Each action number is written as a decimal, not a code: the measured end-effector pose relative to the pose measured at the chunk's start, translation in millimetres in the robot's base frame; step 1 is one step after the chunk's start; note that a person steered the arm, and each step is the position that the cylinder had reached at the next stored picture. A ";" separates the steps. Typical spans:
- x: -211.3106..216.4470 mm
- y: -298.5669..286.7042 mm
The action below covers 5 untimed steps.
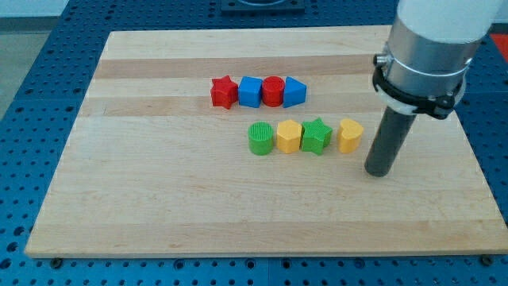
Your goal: Slightly move the yellow heart diagonal to the blue triangle
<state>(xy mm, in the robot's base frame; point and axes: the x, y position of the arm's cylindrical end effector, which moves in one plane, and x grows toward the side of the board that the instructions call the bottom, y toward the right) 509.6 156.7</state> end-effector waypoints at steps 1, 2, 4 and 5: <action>-20.4 0.9; -32.5 0.9; -36.0 0.9; -44.9 0.9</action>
<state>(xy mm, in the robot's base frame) 464.8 157.5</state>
